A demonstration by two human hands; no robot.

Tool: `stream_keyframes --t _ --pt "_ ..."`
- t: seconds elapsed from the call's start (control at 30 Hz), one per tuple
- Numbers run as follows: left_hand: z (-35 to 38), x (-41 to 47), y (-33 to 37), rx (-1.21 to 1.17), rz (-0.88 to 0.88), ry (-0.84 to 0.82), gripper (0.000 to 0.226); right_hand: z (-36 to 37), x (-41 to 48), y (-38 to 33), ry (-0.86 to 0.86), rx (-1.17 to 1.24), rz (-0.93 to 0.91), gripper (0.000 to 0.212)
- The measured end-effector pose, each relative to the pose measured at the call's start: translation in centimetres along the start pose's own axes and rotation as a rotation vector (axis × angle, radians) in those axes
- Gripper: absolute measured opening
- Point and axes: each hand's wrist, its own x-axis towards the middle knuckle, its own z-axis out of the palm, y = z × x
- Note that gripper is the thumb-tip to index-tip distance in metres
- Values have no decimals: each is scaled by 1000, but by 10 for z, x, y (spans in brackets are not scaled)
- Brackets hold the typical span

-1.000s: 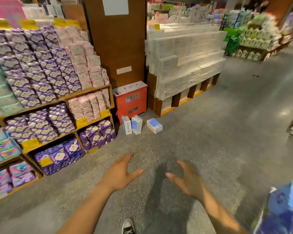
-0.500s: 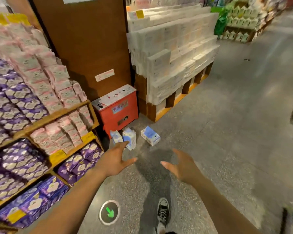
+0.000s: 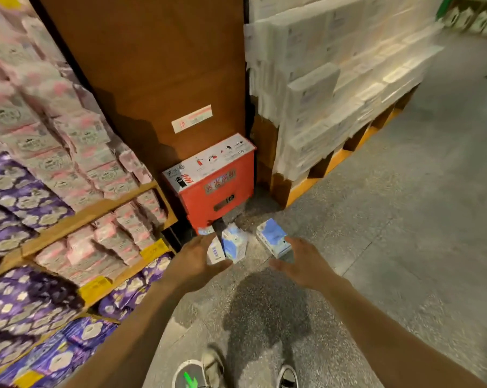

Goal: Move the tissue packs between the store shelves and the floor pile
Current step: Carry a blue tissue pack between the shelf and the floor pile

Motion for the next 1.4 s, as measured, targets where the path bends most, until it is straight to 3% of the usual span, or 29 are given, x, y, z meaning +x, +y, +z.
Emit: stream_keyframes --t 0.07,0.2,0.27,0.33,0.4,0.43,0.6,0.77,1.0,1.27,1.4 --pt "-5 38 -18 4 -1 -28 77 1 41 -9 -18 -8 21 89" --pt "-6 119 -61 41 17 -123 117 18 123 -23 -36 12 98 89" --pt "3 169 -89 45 45 -175 115 36 169 -28 -41 3 146 94" --pt "24 220 -122 73 85 -222 96 61 219 -27 3 -19 135 121" --pt "55 271 -157 116 120 -254 94 100 276 -10 26 -28 130 149" --pt "72 294 -173 134 120 -281 95 122 303 -1 13 -36 144 153" --pt "191 409 -253 251 163 -324 97 231 439 57 -64 -96 186 146" --pt "317 524 -330 254 223 -271 93 338 573 139 -94 -119 213 115" --pt "446 630 -384 373 249 -315 92 458 698 218 -200 -118 260 145" --pt "454 645 -397 314 275 -318 91 454 715 221 -65 -104 205 100" --pt "396 616 -376 245 284 -356 100 402 677 197 -73 -123 213 97"
